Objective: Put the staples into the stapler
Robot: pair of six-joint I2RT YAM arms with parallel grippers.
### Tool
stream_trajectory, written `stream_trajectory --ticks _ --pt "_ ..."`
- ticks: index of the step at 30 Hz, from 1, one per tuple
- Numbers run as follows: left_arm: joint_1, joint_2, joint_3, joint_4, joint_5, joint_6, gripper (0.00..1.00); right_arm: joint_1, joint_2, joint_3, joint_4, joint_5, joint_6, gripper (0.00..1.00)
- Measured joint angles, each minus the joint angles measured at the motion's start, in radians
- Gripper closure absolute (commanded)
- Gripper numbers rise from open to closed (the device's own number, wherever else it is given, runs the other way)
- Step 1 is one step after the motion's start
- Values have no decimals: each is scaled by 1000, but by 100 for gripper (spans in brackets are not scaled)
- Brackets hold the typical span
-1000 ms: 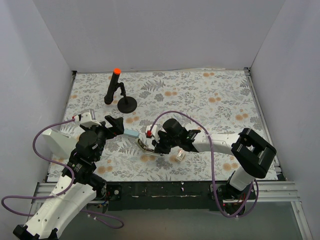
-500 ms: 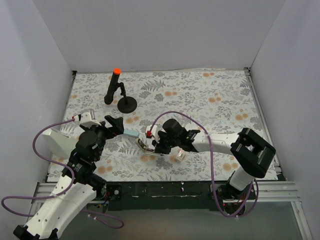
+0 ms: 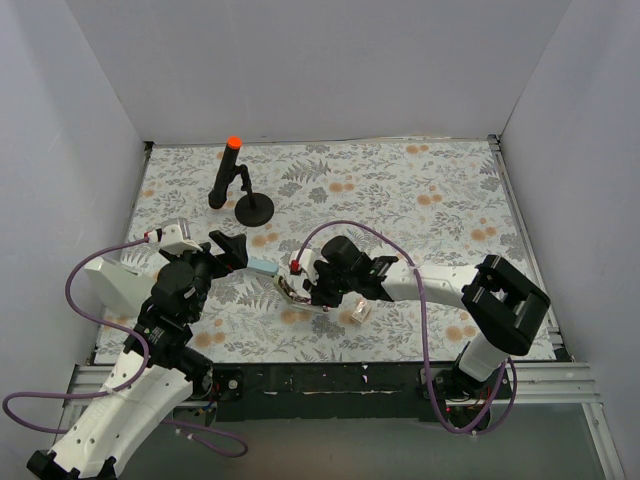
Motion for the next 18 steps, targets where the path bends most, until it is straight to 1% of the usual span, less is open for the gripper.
stream_trajectory --ticks 5,8,12,18 --pt "1 0 0 0 0 0 2 3 8 26 -44 15 1 78" --pt "2 0 0 0 0 0 2 4 8 31 -58 21 1 74" --pt "4 0 0 0 0 0 2 4 8 38 -73 30 5 64" --pt "4 3 0 0 1 0 2 3 8 45 -95 45 6 60"
